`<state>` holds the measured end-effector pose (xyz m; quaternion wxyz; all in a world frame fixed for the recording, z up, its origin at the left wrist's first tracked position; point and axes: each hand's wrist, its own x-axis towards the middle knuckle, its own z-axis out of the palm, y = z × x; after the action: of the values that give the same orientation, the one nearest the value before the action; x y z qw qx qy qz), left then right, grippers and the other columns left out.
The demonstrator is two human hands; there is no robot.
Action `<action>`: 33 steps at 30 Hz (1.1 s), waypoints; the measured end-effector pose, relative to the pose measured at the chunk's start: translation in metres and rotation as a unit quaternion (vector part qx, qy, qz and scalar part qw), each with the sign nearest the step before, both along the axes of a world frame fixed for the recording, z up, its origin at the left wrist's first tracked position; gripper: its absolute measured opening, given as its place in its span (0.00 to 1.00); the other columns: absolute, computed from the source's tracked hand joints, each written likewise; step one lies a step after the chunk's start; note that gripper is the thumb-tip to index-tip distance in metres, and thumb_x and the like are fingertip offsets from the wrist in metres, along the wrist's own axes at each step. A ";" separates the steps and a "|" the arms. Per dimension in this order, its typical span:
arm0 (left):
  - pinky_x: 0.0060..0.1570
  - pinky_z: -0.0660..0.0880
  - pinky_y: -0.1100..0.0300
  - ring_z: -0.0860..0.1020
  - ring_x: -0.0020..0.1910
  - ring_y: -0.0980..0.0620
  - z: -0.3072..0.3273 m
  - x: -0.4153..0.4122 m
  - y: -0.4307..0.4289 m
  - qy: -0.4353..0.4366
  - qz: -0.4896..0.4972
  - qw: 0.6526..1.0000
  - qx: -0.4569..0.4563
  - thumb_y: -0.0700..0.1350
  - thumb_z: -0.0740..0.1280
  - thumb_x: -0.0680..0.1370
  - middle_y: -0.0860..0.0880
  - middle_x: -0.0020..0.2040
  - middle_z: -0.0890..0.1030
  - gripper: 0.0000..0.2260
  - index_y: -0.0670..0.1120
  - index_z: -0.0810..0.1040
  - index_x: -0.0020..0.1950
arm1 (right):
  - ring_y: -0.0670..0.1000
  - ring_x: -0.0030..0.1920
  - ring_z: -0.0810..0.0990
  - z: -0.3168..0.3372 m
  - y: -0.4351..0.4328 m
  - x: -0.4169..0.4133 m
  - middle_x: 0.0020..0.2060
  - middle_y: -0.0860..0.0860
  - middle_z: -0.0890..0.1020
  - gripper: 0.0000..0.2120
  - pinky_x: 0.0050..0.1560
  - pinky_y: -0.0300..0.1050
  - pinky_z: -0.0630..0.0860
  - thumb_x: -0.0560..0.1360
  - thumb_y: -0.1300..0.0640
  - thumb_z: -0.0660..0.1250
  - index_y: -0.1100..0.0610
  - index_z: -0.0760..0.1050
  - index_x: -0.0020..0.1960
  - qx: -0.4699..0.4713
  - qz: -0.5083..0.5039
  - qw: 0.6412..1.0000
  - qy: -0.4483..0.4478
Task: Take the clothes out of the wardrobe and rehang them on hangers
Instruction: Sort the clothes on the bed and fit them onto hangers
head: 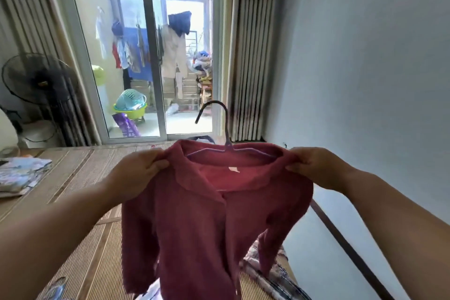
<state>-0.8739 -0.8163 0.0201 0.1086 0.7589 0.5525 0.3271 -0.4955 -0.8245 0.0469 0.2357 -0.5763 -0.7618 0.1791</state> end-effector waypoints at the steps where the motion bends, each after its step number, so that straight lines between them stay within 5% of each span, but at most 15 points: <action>1: 0.46 0.67 0.71 0.77 0.45 0.60 0.011 0.010 -0.001 0.008 -0.008 1.000 0.015 0.42 0.67 0.77 0.65 0.42 0.79 0.13 0.62 0.81 0.51 | 0.46 0.51 0.79 0.003 -0.005 0.009 0.47 0.43 0.82 0.14 0.53 0.40 0.71 0.75 0.56 0.68 0.34 0.74 0.45 0.010 -0.005 1.000 0.006; 3: 0.44 0.66 0.69 0.76 0.46 0.55 0.030 0.036 0.001 0.030 -0.017 0.999 0.040 0.43 0.66 0.78 0.60 0.43 0.78 0.08 0.53 0.81 0.54 | 0.46 0.52 0.78 0.010 -0.015 0.027 0.49 0.43 0.81 0.11 0.52 0.38 0.70 0.76 0.55 0.66 0.37 0.74 0.50 0.034 -0.012 0.999 0.029; 7: 0.48 0.69 0.56 0.78 0.47 0.48 0.057 0.103 -0.003 0.059 -0.039 0.995 0.072 0.52 0.62 0.77 0.54 0.43 0.80 0.08 0.52 0.79 0.49 | 0.43 0.53 0.75 0.017 -0.033 0.076 0.52 0.41 0.78 0.12 0.50 0.32 0.67 0.79 0.52 0.61 0.43 0.73 0.61 0.079 -0.037 0.996 0.032; 12: 0.47 0.65 0.60 0.77 0.49 0.49 0.054 0.230 -0.015 0.095 -0.060 0.989 0.097 0.46 0.64 0.79 0.49 0.48 0.81 0.08 0.44 0.80 0.52 | 0.48 0.53 0.75 0.014 -0.061 0.179 0.52 0.45 0.78 0.12 0.55 0.43 0.70 0.79 0.47 0.58 0.44 0.72 0.61 0.077 -0.074 0.994 -0.032; 19: 0.47 0.65 0.60 0.76 0.48 0.51 0.015 0.400 -0.023 0.064 -0.091 0.992 0.058 0.48 0.65 0.78 0.57 0.43 0.76 0.02 0.55 0.75 0.47 | 0.52 0.47 0.77 -0.009 -0.081 0.341 0.45 0.51 0.80 0.04 0.48 0.46 0.71 0.78 0.51 0.61 0.48 0.74 0.47 0.086 -0.109 0.989 -0.048; 23: 0.54 0.69 0.61 0.75 0.52 0.55 -0.003 0.475 -0.029 0.035 -0.133 0.990 0.042 0.45 0.64 0.78 0.56 0.54 0.77 0.20 0.65 0.70 0.65 | 0.51 0.43 0.76 -0.008 -0.087 0.412 0.41 0.49 0.77 0.04 0.42 0.44 0.67 0.79 0.50 0.60 0.45 0.73 0.47 0.105 -0.151 0.982 -0.047; 26: 0.51 0.69 0.62 0.76 0.51 0.54 -0.013 0.503 -0.024 0.046 -0.141 0.989 0.010 0.45 0.64 0.79 0.53 0.52 0.78 0.25 0.78 0.66 0.60 | 0.51 0.43 0.74 -0.008 -0.082 0.443 0.41 0.48 0.76 0.06 0.42 0.42 0.65 0.79 0.50 0.59 0.47 0.75 0.51 0.107 -0.169 0.978 -0.064; 33: 0.55 0.73 0.54 0.77 0.55 0.48 -0.054 0.544 0.013 0.112 -0.093 0.987 -0.073 0.50 0.59 0.80 0.49 0.55 0.80 0.12 0.54 0.76 0.62 | 0.57 0.48 0.75 -0.032 -0.025 0.471 0.43 0.53 0.73 0.10 0.46 0.45 0.67 0.80 0.50 0.58 0.51 0.75 0.55 0.087 -0.182 0.974 -0.099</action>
<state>-0.3295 -0.8030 -0.0343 0.1312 0.8287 0.5110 0.1871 -0.0240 -0.8490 0.0146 0.2364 -0.6979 -0.6760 0.0082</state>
